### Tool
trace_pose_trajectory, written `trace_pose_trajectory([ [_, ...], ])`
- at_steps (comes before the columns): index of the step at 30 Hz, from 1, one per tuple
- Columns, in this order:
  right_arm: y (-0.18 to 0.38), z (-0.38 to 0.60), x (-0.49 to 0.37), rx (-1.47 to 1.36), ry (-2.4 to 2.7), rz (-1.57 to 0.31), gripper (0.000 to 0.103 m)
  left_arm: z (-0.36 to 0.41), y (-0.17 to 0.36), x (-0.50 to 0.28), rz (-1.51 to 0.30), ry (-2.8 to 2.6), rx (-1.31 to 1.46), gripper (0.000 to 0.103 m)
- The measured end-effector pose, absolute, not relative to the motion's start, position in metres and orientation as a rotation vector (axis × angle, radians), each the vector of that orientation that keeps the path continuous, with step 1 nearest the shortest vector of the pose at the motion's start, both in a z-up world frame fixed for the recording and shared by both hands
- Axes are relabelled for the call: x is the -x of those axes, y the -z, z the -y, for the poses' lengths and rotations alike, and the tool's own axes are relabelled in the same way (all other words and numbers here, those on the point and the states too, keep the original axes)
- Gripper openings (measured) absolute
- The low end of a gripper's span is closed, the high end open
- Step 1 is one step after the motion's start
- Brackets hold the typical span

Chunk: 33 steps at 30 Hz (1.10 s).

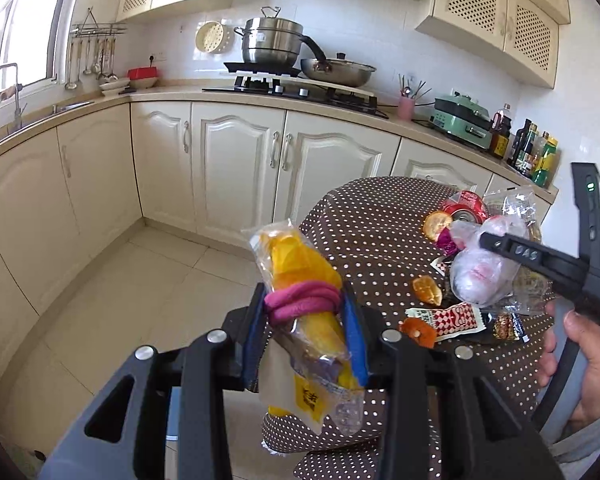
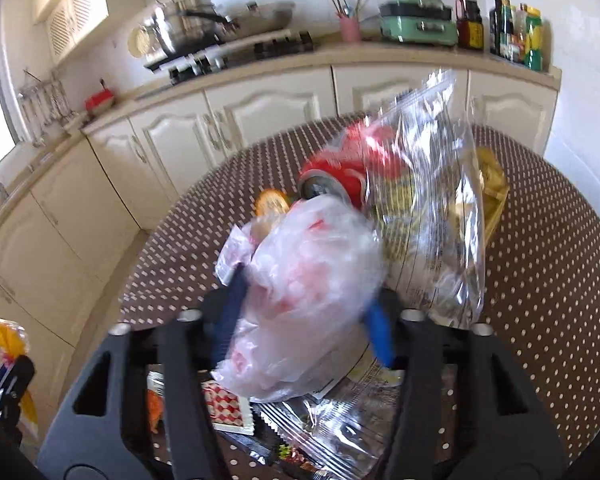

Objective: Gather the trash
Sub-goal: 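Carry the yellow wrapper and the clear bag over the blue bucket with both tools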

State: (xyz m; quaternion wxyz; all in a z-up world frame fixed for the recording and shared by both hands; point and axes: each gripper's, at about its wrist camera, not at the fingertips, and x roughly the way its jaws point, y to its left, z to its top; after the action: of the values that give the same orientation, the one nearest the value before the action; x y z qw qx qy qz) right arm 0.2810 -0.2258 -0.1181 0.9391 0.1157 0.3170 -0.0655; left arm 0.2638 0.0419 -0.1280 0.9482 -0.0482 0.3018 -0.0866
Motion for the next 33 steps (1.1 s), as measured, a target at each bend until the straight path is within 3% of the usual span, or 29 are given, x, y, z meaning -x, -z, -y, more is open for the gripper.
trace_pose_trajectory([
  [6,0.101,0.211,-0.266,-0.201,0.110,-0.538,0.037,-0.056,0.130,-0.257,-0.574,0.124,0.073,0.036],
  [16,0.057,0.174,-0.232,-0.103,0.163,-0.301,0.036,-0.108,0.139,-0.248,-0.545,-0.009,0.065,0.036],
  [21,0.052,0.115,-0.235,-0.066,-0.023,-0.302,0.036,-0.141,0.158,-0.255,-0.583,-0.060,0.079,0.035],
  [27,0.112,0.016,-0.283,-0.017,-0.254,-0.485,0.036,-0.193,0.207,-0.277,-0.702,-0.134,0.105,0.036],
  [33,0.241,-0.088,-0.344,0.077,-0.371,-0.779,0.036,-0.256,0.288,-0.320,-0.908,-0.226,0.133,0.036],
])
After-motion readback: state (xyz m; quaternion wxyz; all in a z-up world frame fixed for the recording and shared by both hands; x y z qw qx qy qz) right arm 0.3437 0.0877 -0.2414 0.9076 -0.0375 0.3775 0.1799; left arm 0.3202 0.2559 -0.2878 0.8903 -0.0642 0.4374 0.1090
